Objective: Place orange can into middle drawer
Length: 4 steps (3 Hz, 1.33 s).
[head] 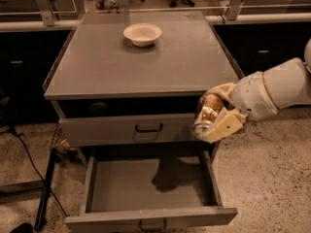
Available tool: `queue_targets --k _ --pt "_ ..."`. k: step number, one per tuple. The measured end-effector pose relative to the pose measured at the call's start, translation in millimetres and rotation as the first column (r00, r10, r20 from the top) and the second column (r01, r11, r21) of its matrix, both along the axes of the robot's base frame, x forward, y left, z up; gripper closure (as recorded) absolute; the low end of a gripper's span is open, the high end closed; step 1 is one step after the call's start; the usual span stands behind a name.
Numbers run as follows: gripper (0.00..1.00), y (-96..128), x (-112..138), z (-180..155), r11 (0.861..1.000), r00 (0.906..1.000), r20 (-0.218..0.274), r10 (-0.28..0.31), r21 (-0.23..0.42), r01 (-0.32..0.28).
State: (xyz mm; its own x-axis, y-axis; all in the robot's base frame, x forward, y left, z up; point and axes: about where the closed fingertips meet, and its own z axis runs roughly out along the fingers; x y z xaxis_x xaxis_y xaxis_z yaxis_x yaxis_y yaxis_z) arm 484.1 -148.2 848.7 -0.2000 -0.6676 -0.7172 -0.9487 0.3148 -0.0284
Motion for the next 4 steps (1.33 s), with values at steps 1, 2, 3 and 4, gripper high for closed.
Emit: queue_targets --k 1,2,3,4 --pt "1.00 10 -9 -38 0.999 0.9988 0.042 0.023 0.046 -0.025" --pt "1.00 28 -4 -82 0.996 0.9968 0.079 0.009 0.086 -0.016" --pt "1.00 28 -4 -82 0.996 0.9968 0.079 0.009 0.086 -0.016" --pt "1.00 30 -3 -104 0.996 0.9970 0.074 0.021 0.083 -0.027"
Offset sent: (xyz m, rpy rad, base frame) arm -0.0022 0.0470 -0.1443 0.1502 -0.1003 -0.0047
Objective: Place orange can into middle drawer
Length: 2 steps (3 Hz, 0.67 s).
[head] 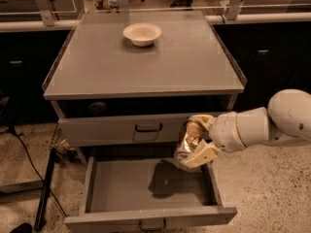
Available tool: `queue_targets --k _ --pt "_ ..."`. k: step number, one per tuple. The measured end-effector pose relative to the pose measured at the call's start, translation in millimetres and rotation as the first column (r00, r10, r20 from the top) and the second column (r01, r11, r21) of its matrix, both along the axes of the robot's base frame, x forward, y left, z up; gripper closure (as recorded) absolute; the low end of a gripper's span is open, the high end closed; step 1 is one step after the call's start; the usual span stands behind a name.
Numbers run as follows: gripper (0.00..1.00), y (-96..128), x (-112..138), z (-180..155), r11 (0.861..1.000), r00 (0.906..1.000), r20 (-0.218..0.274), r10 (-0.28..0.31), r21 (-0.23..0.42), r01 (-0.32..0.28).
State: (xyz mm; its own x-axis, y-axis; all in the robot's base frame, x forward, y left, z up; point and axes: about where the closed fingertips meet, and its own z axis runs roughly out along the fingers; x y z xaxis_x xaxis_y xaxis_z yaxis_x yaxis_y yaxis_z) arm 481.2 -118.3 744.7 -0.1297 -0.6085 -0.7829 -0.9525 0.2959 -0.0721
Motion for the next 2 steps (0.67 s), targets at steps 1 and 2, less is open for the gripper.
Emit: queue_targets --k 1,2 --pt "1.00 6 -1 -37 1.000 0.9998 -0.014 0.014 0.006 -0.014" --pt "1.00 14 -5 -78 1.000 0.9995 -0.027 0.019 0.026 -0.018"
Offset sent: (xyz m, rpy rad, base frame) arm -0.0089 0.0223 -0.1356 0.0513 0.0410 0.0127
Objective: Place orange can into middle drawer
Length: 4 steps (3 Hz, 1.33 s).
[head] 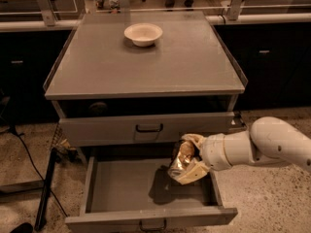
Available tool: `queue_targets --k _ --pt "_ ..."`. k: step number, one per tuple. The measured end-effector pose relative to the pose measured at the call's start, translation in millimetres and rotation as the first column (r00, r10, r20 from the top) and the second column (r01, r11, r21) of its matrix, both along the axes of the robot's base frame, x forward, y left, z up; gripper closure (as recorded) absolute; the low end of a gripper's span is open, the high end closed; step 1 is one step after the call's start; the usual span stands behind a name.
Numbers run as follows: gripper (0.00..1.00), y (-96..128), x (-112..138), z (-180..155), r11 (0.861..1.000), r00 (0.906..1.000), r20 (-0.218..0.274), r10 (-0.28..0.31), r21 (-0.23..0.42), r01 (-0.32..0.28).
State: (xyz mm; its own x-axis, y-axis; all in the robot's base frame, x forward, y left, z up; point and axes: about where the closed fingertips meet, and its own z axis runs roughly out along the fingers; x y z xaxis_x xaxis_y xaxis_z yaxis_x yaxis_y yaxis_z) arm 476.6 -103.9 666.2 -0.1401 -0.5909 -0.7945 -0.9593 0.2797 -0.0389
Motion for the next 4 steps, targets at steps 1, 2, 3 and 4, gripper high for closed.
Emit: queue_targets --k 1,2,3,4 --pt "1.00 13 -5 -43 1.000 1.0000 0.000 -0.002 0.026 0.002" --pt "1.00 29 -9 -85 0.999 0.9998 0.019 -0.005 0.040 0.005" --pt "1.00 45 -10 -133 1.000 0.9994 0.034 -0.001 0.009 0.000" --pt "1.00 45 -10 -133 1.000 0.9994 0.034 -0.001 0.009 0.000"
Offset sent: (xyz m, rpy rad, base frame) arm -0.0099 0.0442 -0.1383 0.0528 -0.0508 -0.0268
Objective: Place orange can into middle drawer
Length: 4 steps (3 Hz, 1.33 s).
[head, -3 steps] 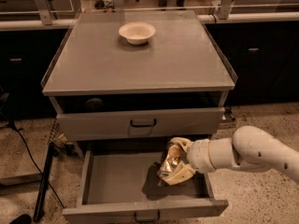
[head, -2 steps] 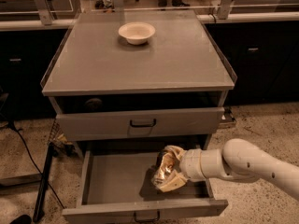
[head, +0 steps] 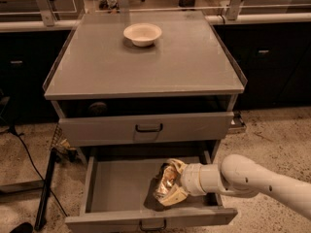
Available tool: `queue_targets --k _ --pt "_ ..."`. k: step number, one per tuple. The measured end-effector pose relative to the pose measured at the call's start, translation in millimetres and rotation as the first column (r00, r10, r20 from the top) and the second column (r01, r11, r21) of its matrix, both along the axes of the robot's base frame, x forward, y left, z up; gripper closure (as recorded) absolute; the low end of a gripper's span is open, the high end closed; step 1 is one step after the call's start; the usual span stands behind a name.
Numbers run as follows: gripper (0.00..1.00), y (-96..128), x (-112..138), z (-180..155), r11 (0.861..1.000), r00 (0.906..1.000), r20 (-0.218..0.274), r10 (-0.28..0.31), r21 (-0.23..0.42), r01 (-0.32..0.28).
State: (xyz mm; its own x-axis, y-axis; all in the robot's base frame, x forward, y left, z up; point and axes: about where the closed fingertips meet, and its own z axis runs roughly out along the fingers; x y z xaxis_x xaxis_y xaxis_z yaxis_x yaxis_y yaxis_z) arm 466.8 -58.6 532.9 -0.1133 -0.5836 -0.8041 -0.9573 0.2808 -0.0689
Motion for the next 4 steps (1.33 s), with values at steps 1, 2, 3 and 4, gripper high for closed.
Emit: queue_targets --k 1,2,3,4 --pt "1.00 -1 7 -16 1.000 0.9996 0.026 -0.012 0.009 0.012" --pt "1.00 4 22 -37 1.000 0.9969 0.075 -0.022 0.020 0.021" --pt "1.00 15 40 -58 1.000 0.9942 0.106 -0.017 0.024 0.015" --pt "1.00 30 56 -76 1.000 0.9939 0.110 0.002 0.016 -0.003"
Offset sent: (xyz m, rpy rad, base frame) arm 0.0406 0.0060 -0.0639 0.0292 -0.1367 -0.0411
